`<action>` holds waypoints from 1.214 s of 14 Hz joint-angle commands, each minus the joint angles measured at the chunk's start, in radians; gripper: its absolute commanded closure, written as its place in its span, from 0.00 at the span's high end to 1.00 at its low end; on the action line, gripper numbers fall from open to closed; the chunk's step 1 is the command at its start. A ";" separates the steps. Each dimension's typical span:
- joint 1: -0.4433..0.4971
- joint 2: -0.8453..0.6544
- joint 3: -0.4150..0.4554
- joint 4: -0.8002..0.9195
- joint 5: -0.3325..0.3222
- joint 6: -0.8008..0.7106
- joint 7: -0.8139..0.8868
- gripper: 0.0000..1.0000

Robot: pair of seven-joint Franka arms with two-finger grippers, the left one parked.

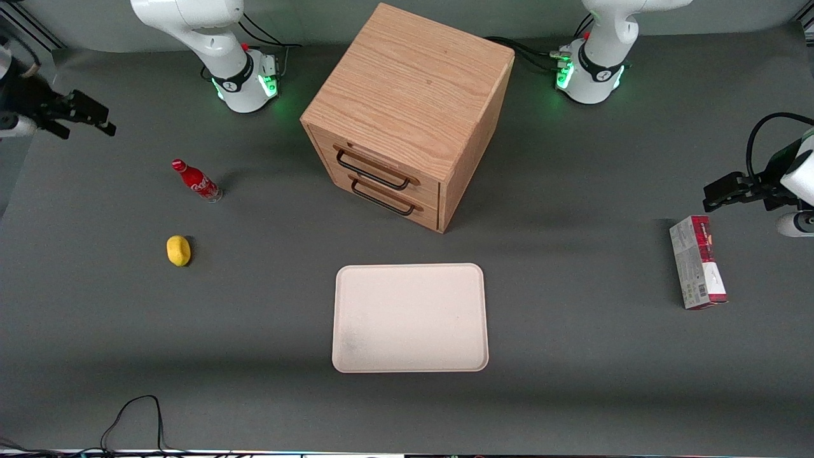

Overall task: Place coke bottle on tray
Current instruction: 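Move the right gripper, open, toward the red Coca-Cola bottle, then lower the open right gripper around the bottle's neck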

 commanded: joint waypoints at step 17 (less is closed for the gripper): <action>0.018 -0.046 -0.021 -0.481 -0.093 0.468 -0.107 1.00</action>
